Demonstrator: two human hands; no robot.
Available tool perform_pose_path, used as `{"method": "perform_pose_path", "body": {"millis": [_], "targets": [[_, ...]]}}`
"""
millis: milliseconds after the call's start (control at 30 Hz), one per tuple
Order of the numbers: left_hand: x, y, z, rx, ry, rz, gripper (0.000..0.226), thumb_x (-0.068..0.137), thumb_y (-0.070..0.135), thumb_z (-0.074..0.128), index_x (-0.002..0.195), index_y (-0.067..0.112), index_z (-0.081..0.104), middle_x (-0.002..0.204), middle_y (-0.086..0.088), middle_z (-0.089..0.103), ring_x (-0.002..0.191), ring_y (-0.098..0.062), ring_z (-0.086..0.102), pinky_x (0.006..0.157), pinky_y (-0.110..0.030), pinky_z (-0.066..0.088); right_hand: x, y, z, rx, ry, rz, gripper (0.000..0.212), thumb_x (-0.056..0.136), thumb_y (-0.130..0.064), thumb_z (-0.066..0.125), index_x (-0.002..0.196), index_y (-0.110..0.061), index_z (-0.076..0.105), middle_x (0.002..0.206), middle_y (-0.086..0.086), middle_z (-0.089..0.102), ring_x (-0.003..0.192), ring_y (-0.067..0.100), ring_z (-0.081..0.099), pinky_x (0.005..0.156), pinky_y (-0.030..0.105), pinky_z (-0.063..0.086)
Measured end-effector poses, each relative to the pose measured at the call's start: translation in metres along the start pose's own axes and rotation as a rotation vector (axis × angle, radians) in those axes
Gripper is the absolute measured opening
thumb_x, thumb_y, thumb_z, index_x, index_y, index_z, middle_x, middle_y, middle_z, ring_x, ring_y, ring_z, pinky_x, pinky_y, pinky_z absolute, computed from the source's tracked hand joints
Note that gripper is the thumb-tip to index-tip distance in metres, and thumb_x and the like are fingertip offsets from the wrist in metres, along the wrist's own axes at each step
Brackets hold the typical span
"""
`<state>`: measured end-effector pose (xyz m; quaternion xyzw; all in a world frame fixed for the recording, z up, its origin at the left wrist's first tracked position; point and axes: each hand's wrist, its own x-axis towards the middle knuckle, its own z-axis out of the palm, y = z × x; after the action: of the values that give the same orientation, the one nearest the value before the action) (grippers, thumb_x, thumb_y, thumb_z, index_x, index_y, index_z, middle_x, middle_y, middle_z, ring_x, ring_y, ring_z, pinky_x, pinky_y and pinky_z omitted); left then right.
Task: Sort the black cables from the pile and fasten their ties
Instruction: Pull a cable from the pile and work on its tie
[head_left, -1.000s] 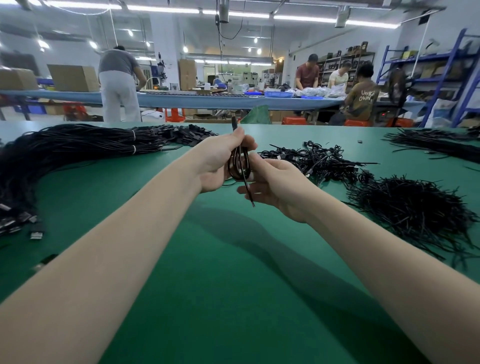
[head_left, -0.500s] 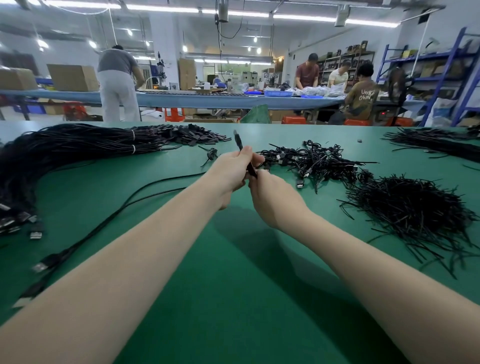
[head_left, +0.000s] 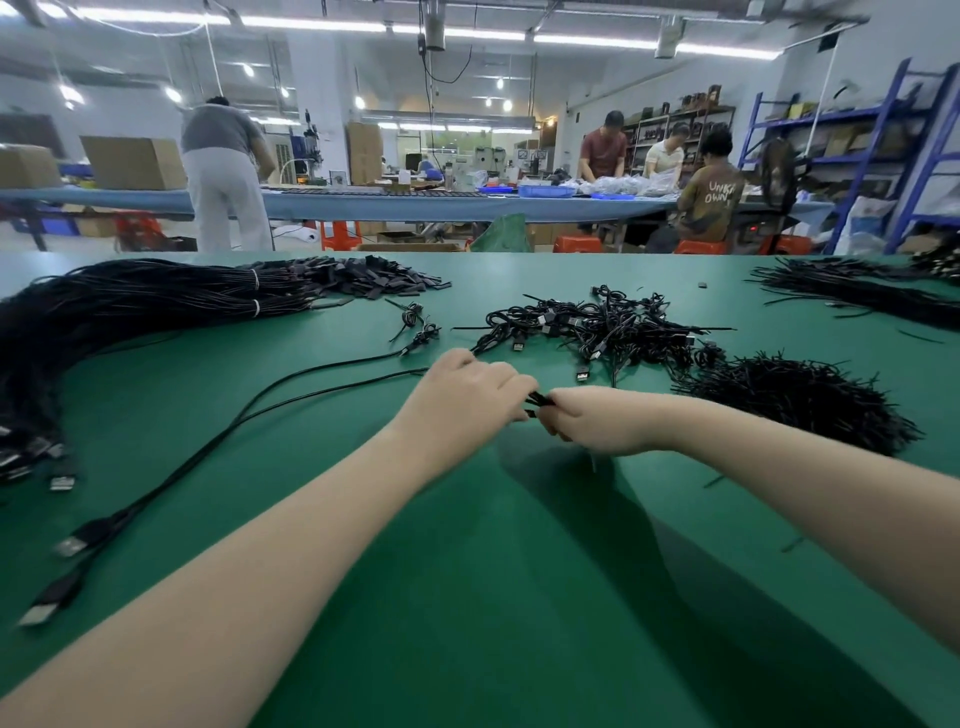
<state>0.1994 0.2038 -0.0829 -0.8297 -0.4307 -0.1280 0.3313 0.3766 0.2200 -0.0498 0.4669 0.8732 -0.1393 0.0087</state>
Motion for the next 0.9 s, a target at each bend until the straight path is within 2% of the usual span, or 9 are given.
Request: {"method": "perform_pose_path", "body": {"millis": [100,167,233,300,433,533,667,800,900], "targets": [[0.001,0.015,-0.005,0.131,0.103,0.082,0.030,0.077,0.045,0.072,0.085,0.017,0.066,0.073,0.002,0.064,0.058,-0.017,0.063,0.057,-0.028,0.047,-0.020,0.006,-0.002,0.075,-0.036,-0.059,0.031,0.105,-0.021,0.027,0.077,-0.018,0.038,0.071,0.000,0.042,0.059,0.013,0.037,0.051,0.017,0.034],[0.004,0.026,-0.004,0.205,0.154,0.081,0.029,0.074,0.047,0.075,0.071,0.020,0.064,0.061,0.006,0.059,0.047,-0.011,0.058,0.050,-0.023,0.042,-0.025,0.010,-0.004,-0.047,-0.053,-0.052,0.033,0.105,-0.027,0.024,0.075,-0.021,0.037,0.072,-0.002,0.044,0.058,0.013,0.037,0.061,0.020,0.037],[0.004,0.030,-0.004,0.222,0.149,0.056,0.032,0.070,0.049,0.078,0.064,0.022,0.063,0.055,0.007,0.058,0.042,-0.009,0.056,0.047,-0.021,0.039,-0.023,0.014,-0.002,-0.445,0.039,-0.056,0.032,0.105,-0.030,0.021,0.076,-0.024,0.033,0.072,-0.006,0.041,0.058,0.016,0.038,0.076,0.035,0.035],[0.003,0.026,-0.006,0.192,0.154,0.016,0.032,0.069,0.048,0.079,0.061,0.022,0.062,0.052,0.007,0.058,0.039,-0.009,0.055,0.044,-0.020,0.037,-0.018,0.015,0.003,-0.761,0.244,-0.150,0.028,0.105,-0.030,0.020,0.082,-0.021,0.033,0.071,-0.008,0.039,0.061,0.020,0.043,0.078,0.037,0.029],[-0.015,0.001,-0.002,0.153,0.148,-0.129,0.031,0.090,0.038,0.049,0.067,0.020,0.060,0.058,0.002,0.061,0.045,-0.016,0.060,0.050,-0.023,0.033,0.007,0.002,0.002,-0.916,0.485,-0.236,0.027,0.102,-0.040,0.031,0.106,-0.019,0.047,0.096,-0.003,0.059,0.084,0.023,0.060,0.082,0.037,0.031],[-0.035,-0.028,0.011,-0.153,0.056,-0.538,0.030,0.103,0.037,0.031,0.096,0.018,0.053,0.094,-0.004,0.065,0.080,-0.029,0.064,0.064,-0.034,0.029,0.033,-0.006,-0.003,-0.633,0.598,-0.060,0.061,0.090,-0.058,0.048,0.139,-0.025,0.033,0.123,0.003,0.057,0.106,0.024,0.059,0.091,0.040,0.036],[-0.048,-0.056,0.027,-0.686,0.160,-0.983,0.037,0.103,0.041,0.026,0.087,0.015,0.045,0.080,-0.002,0.057,0.076,-0.029,0.060,0.066,-0.039,0.044,0.072,-0.018,0.005,0.110,0.533,0.100,0.071,0.089,-0.048,0.059,0.147,-0.024,0.025,0.142,0.007,0.044,0.121,0.027,0.050,0.097,0.045,0.045],[-0.043,-0.062,0.035,-0.920,0.246,-1.062,0.034,0.104,0.037,0.028,0.077,0.022,0.043,0.073,0.007,0.054,0.054,-0.006,0.057,0.060,-0.030,0.040,0.112,-0.038,0.018,0.131,0.354,0.072,0.057,0.091,-0.044,0.058,0.141,-0.022,0.044,0.145,0.007,0.041,0.131,0.025,0.042,0.107,0.040,0.038],[-0.045,-0.063,0.038,-0.931,0.249,-1.042,0.034,0.103,0.039,0.030,0.076,0.021,0.042,0.068,0.003,0.051,0.062,-0.022,0.058,0.070,-0.040,0.048,0.134,-0.045,0.025,0.103,0.367,0.188,0.047,0.090,-0.049,0.057,0.131,-0.025,0.055,0.137,0.006,0.048,0.125,0.029,0.046,0.099,0.037,0.042]]}}
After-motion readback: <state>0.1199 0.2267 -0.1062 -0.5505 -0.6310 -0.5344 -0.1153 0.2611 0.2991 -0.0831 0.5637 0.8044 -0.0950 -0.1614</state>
